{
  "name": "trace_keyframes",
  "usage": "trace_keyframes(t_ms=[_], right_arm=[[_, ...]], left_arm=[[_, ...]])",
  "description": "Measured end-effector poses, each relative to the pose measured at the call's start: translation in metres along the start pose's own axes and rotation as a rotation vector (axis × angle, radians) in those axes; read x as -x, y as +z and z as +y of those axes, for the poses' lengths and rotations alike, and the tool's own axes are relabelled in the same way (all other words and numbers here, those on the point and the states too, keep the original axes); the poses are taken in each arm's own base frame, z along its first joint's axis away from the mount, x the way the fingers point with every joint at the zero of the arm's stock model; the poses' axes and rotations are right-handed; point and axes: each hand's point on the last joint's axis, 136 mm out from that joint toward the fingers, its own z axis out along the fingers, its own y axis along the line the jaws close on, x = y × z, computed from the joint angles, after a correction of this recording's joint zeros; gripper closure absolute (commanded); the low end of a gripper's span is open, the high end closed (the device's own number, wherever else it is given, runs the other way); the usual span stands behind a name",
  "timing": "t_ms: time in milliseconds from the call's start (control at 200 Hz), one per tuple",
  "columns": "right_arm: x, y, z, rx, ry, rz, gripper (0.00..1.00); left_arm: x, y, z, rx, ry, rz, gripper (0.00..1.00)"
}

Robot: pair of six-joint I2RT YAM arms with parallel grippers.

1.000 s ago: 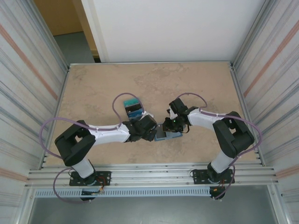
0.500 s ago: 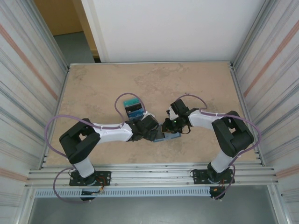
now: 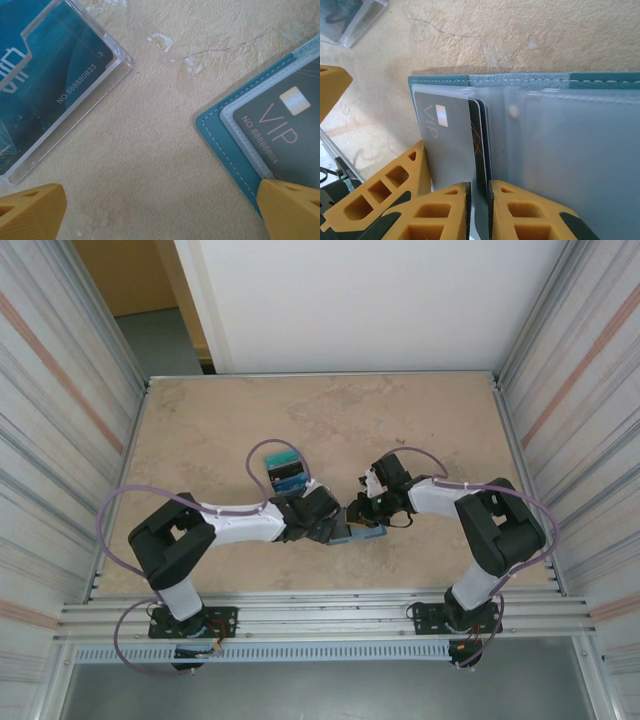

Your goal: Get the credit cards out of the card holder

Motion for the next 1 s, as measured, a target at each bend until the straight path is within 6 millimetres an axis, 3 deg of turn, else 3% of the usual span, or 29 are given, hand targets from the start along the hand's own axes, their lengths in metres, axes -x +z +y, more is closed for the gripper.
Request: trace_keyframes(t_ms=[997], right_arm=[[0.0027,-0.0085,0.0059,0.185,0.059,-0.028,0.92]], left_arm=[[-0.0003,0.0006,-0.0002,0.004,0.003,0.009,0.01]])
